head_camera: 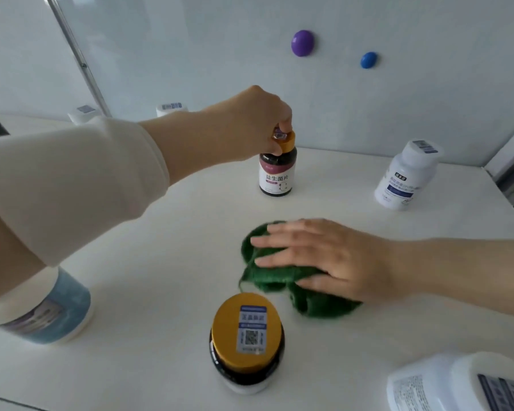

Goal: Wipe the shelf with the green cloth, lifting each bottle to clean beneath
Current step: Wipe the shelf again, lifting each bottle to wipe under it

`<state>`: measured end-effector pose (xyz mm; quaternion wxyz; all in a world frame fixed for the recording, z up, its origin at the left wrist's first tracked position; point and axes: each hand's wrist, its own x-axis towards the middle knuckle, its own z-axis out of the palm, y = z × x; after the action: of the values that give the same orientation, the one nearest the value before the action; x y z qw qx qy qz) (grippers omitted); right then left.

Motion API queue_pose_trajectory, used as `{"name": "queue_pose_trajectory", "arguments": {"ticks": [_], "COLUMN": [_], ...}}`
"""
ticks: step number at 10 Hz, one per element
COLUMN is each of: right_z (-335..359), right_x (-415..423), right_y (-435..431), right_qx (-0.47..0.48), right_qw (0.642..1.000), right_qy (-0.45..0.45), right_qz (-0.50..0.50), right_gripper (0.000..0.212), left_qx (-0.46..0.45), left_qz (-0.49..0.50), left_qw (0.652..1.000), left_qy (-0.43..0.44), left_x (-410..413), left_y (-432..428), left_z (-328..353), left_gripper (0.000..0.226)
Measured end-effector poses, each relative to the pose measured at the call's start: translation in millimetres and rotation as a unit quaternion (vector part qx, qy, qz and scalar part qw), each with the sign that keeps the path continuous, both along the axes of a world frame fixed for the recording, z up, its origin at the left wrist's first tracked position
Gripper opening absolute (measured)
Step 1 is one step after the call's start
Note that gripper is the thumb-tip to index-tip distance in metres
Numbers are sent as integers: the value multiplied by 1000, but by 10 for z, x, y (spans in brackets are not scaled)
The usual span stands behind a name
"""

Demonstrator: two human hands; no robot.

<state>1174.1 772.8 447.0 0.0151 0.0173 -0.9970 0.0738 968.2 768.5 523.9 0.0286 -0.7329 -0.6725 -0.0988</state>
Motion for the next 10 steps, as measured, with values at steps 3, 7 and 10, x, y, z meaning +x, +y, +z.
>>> {"name": "queue_pose_trajectory", "arguments": {"ticks": [3, 7, 10], "right_z": [-30, 46, 26], "right_x": [-202, -798, -1332], "right_y": [-180, -202, -249], "right_qx": [-20, -58, -18], "right_qw": [998, 996, 995], "right_qy": [-13, -45, -72], "right_qz": [55, 59, -73], "right_gripper": [46, 46, 51], "left_qx": [-14, -42, -48], "left_qz": [6, -55, 9], "left_qw": [1000, 997, 997], "left_qy": [7, 32, 65], "left_x": [-35, -248, -1323], "left_y": [-33, -192, -399], "left_z": [-12, 279, 312], "left_gripper": [35, 52, 60]}}
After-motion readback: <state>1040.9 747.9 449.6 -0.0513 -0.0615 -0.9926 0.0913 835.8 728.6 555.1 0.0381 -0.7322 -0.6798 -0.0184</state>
